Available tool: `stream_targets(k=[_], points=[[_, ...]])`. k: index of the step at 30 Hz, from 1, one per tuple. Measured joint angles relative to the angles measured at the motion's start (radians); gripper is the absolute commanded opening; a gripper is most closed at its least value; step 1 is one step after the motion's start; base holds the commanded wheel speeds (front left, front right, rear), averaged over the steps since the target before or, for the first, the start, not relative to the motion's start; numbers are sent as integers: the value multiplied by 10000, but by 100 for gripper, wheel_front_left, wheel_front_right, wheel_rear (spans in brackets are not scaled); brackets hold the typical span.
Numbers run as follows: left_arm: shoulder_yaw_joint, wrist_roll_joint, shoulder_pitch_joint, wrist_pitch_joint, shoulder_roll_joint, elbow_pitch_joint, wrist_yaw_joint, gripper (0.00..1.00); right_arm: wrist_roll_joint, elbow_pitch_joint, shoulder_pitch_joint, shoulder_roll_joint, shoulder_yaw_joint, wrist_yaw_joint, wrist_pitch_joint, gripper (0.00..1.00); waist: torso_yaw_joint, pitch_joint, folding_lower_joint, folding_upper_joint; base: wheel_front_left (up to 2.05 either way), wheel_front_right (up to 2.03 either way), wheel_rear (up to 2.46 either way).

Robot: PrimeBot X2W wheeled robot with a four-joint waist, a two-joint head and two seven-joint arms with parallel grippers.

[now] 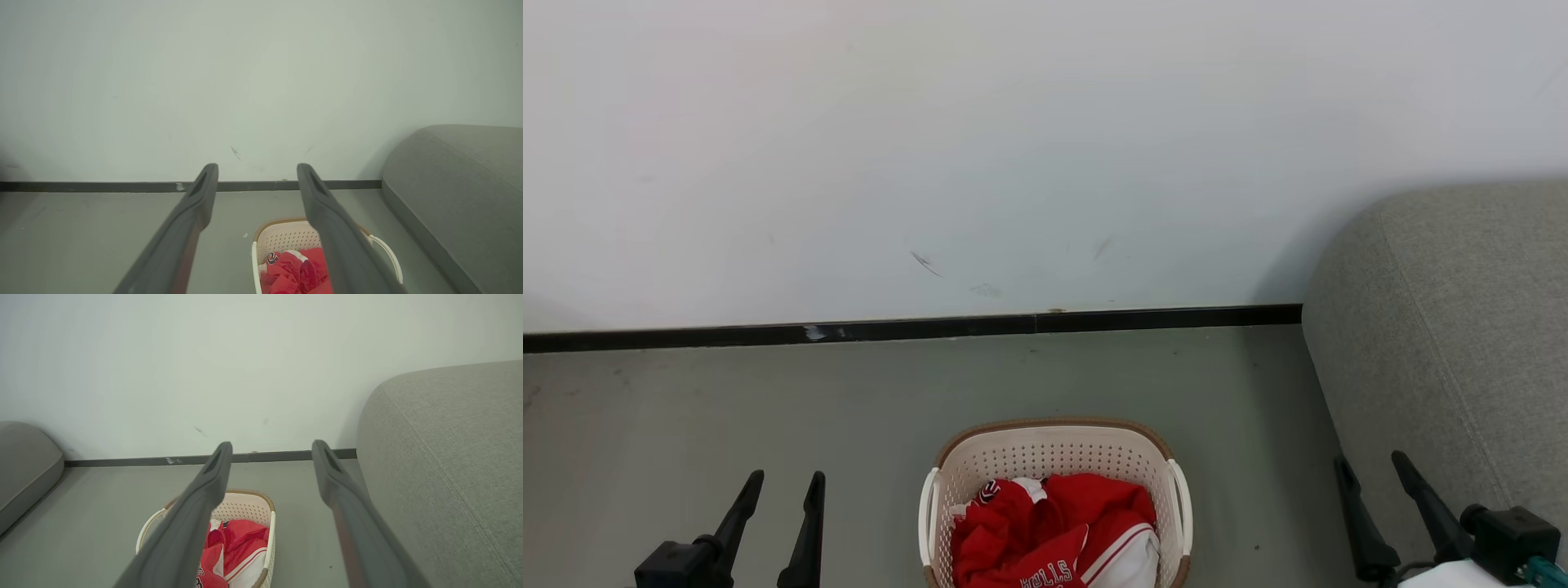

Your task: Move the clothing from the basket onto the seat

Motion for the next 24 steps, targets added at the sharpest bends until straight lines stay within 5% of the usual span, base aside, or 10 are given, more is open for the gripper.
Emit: stream_targets(k=[24], points=[[523,311,145,2,-345,77,-81,100,-251,155,29,192,-59,0,0,100,-100,50,-2,0,0,0,0]])
